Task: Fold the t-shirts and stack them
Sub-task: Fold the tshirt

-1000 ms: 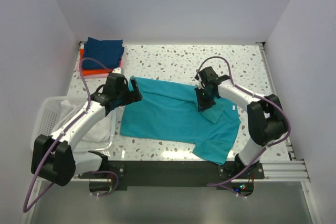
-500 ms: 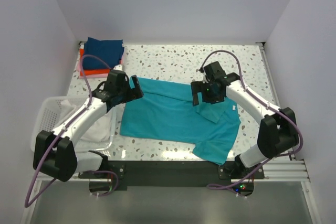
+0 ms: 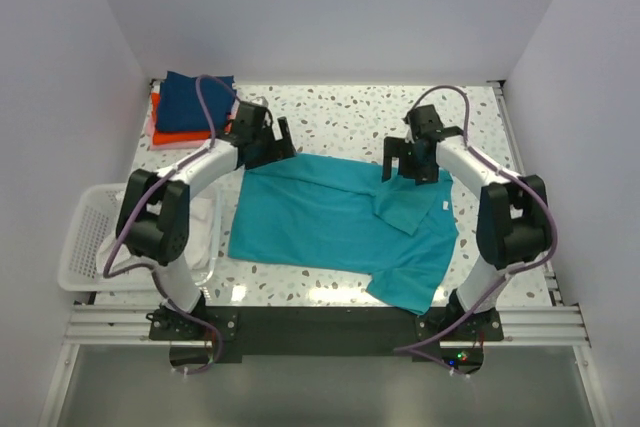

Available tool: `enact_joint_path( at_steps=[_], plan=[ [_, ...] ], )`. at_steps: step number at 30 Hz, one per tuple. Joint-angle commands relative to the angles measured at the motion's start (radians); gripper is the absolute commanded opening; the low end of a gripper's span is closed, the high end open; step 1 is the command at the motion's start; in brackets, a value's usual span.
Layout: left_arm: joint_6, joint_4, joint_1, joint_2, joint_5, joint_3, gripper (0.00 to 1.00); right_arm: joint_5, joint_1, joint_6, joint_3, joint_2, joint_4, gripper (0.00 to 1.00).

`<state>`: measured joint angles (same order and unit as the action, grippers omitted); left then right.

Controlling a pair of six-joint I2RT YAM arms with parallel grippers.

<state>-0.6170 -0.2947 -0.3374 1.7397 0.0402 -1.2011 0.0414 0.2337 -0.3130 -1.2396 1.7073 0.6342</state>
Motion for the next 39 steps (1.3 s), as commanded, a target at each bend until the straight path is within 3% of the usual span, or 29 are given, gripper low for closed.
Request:
enact_joint_path(
  at_steps=[1, 6, 22, 39],
  plan=[
    [0.034, 0.026, 0.001, 0.105, -0.011, -0.119, 1.0, -0.038, -0.008, 0.005, -0.069, 0.06, -0.022, 0.99],
    [0.019, 0.011, 0.029, 0.188, -0.033, -0.129, 1.0, -0.107, -0.057, 0.005, -0.072, 0.132, -0.044, 0.99],
    [0.013, 0.028, 0.075, 0.29, -0.006, -0.127, 1.0, -0.043, -0.206, 0.029, -0.13, 0.345, -0.119, 0.99],
    [0.046, -0.107, 0.097, 0.512, 0.006, -0.514, 1.0, -0.009, -0.229, 0.08, -0.495, 0.5, -0.002, 0.99]
  ],
)
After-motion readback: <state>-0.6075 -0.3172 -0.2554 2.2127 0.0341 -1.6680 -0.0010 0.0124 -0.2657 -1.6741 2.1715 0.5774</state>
